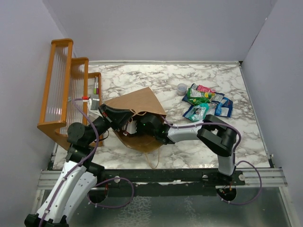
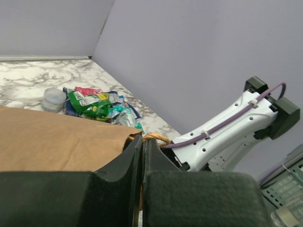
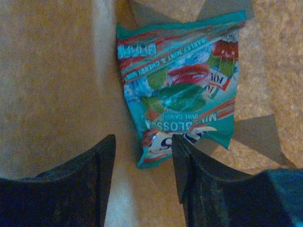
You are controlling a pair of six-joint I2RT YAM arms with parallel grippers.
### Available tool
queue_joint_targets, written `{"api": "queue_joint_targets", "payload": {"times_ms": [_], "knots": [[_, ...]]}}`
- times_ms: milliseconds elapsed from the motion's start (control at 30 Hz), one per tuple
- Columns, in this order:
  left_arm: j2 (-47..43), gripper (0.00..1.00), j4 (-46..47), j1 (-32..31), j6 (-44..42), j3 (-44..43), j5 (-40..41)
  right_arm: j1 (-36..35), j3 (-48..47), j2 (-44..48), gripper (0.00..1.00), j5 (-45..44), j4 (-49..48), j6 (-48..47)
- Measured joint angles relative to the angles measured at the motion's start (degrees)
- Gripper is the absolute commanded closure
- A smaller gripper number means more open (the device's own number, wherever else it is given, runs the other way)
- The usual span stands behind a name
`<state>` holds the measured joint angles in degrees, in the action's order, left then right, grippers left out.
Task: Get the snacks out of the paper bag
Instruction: Take out the snack from the paper bag.
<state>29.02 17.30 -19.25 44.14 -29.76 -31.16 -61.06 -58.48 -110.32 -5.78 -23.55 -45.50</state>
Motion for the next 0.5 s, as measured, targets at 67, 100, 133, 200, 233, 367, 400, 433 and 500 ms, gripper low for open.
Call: {"api": "queue_joint_targets", "payload": {"times_ms": [67, 100, 133, 200, 233, 367, 400, 433, 500], "knots": [[0.52, 1.0, 1.6, 0.0, 0.59, -0.02, -2.01, -0.52, -2.25, -1.18, 0.44, -1.2, 1.05, 0.31], [0.72, 1.0, 2.29, 0.0, 0.83, -0.02, -2.84, -0.57, -3.04, -1.57, 0.43, -1.73, 1.29, 0.37], [0.85, 1.0, 2.84, 0.0, 1.01, -0.02, -3.52, -0.76, -3.8, -1.99, 0.43, -2.27, 1.53, 0.46], [1.01, 1.0, 3.63, 0.0, 1.36, -0.04, -4.76, -0.87, -5.84, -3.3, 0.41, -3.56, 2.47, 0.72], [1.03, 1.0, 3.85, 0.0, 1.44, -0.07, -5.4, -0.87, -6.58, -3.87, 0.39, -4.15, 2.75, 0.74], [0.94, 1.0, 4.5, 0.0, 1.64, -0.13, -7.06, -0.9, -9.14, -6.75, 0.33, -6.64, 3.5, 0.79], [0.85, 1.0, 4.5, 0.0, 1.64, -0.13, -7.26, -0.87, -9.49, -7.41, 0.31, -6.99, 3.56, 0.74], [0.79, 1.0, 4.48, 0.0, 1.64, -0.13, -7.39, -0.87, -9.97, -8.11, 0.29, -7.26, 3.65, 0.7], [0.55, 1.0, 4.48, 0.0, 1.64, -0.13, -7.67, -0.87, -11.58, -9.92, 0.29, -8.11, 4.15, 0.61]]}}
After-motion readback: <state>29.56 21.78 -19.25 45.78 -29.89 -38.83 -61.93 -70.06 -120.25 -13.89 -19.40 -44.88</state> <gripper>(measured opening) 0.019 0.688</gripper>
